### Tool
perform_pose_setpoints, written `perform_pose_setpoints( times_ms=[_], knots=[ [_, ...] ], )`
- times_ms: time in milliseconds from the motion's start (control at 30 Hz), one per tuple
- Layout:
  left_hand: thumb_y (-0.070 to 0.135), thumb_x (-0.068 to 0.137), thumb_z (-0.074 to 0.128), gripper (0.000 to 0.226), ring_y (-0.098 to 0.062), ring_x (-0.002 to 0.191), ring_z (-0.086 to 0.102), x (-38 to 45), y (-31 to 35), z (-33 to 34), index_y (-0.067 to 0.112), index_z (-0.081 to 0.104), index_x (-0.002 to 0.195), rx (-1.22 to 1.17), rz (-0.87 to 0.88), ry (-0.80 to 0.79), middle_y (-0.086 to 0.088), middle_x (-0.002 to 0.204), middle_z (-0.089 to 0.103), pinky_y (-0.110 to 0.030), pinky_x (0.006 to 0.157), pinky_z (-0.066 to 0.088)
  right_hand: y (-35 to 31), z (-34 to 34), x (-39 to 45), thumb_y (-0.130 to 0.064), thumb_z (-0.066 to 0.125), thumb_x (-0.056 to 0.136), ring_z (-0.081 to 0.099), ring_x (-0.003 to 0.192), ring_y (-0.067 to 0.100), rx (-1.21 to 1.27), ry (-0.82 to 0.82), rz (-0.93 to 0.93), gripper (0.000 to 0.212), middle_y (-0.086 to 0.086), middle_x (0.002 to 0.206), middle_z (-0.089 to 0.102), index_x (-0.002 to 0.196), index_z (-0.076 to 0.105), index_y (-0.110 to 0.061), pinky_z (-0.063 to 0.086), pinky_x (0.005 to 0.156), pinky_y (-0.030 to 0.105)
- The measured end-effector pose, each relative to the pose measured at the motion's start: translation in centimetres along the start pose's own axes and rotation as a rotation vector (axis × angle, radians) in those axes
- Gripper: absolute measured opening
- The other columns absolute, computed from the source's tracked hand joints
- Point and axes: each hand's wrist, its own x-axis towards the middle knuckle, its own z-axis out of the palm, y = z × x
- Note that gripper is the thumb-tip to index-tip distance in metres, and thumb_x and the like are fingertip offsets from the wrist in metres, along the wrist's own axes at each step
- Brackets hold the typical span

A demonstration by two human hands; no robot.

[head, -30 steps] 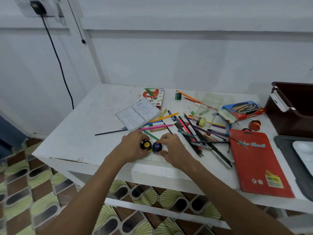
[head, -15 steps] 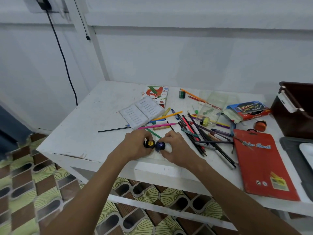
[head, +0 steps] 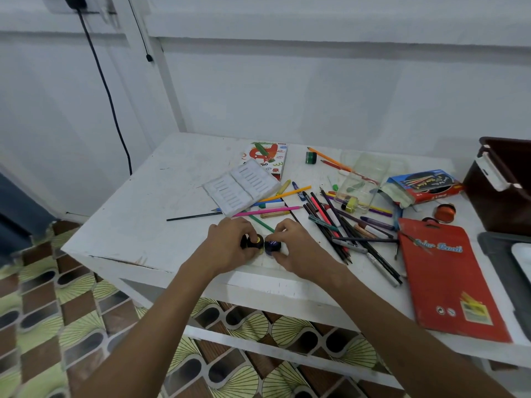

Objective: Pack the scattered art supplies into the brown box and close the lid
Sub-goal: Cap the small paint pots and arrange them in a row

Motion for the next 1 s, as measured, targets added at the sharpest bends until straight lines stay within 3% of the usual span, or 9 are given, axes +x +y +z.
perform_pose_setpoints(
  times_ms=[167, 300, 500, 733, 833, 933, 1000],
  knots=[
    [0.027, 0.081, 0.069, 0.012, -0.014, 0.092, 0.046, -0.1, 0.3, 0.0, 0.027, 0.061, 0.09, 0.042, 0.04, 0.032, 0.013, 0.094, 0.052, -0.032, 0.077, 0.033, 0.4, 0.2, -0.1, -0.004, 0.063, 0.083, 0.049, 0.105, 0.019, -0.009, -0.018, -0.037, 0.033, 0.006, 0.114, 0.053, 0.116, 0.066, -0.012, 0.032, 0.088, 0.015],
    [0.019, 0.081, 0.066, 0.012, -0.015, 0.094, 0.047, -0.3, 0.1, 0.1, 0.029, 0.06, 0.084, 0.056, 0.106, 0.031, 0.015, 0.099, 0.059, -0.032, 0.075, 0.034, 0.8, 0.6, -0.5, -0.008, 0.067, 0.083, 0.048, 0.098, 0.018, -0.008, 0.044, -0.054, 0.03, 0.004, 0.108, 0.055, 0.112, 0.069, -0.014, 0.037, 0.089, 0.022],
    [0.035, 0.08, 0.07, 0.014, -0.013, 0.098, 0.041, -0.2, 0.0, 0.2, 0.027, 0.063, 0.089, 0.034, 0.03, 0.059, 0.014, 0.101, 0.045, -0.03, 0.079, 0.033, 1.1, 0.9, -0.9, -0.021, 0.069, 0.084, 0.037, 0.094, 0.011, 0.012, 0.101, -0.001, 0.031, 0.001, 0.103, 0.05, 0.114, 0.068, -0.025, 0.032, 0.086, 0.021],
    [0.035, 0.081, 0.067, 0.016, -0.015, 0.101, 0.047, 0.5, 0.4, -0.7, 0.027, 0.066, 0.096, 0.023, 0.01, -0.027, 0.005, 0.107, 0.053, -0.034, 0.086, 0.04, 1.0, -1.2, -1.0, -0.023, 0.074, 0.08, 0.047, 0.077, 0.005, 0.116, 0.113, 0.047, 0.03, 0.001, 0.097, 0.063, 0.108, 0.07, -0.014, 0.034, 0.068, 0.004],
    [0.026, 0.083, 0.065, 0.015, -0.016, 0.099, 0.053, 2.0, 1.7, -1.7, 0.025, 0.068, 0.097, -0.074, 0.02, 0.029, 0.002, 0.106, 0.055, -0.031, 0.084, 0.045, 2.8, -3.5, -1.2, -0.021, 0.073, 0.081, 0.048, 0.072, 0.001, 0.096, 0.226, 0.138, 0.027, 0.001, 0.098, 0.063, 0.107, 0.07, -0.013, 0.035, 0.066, 0.004],
    [0.023, 0.086, 0.063, 0.018, -0.012, 0.089, 0.054, 4.9, 4.3, -2.1, 0.022, 0.068, 0.103, -0.197, 0.019, 0.055, 0.002, 0.102, 0.057, -0.021, 0.074, 0.039, 5.8, -6.5, -1.6, -0.019, 0.071, 0.08, 0.056, 0.081, 0.015, 0.031, 0.398, 0.327, 0.026, 0.007, 0.097, 0.066, 0.104, 0.072, -0.009, 0.043, 0.075, 0.02],
    [0.027, 0.088, 0.063, 0.024, -0.012, 0.089, 0.055, 7.6, 6.2, -1.5, 0.019, 0.066, 0.111, -0.231, 0.045, 0.027, 0.001, 0.106, 0.058, -0.02, 0.075, 0.038, 8.0, -8.2, -2.1, -0.021, 0.07, 0.081, 0.06, 0.092, 0.021, 0.013, 0.463, 0.473, 0.032, 0.01, 0.107, 0.067, 0.109, 0.07, -0.008, 0.039, 0.079, 0.02]
  ],
)
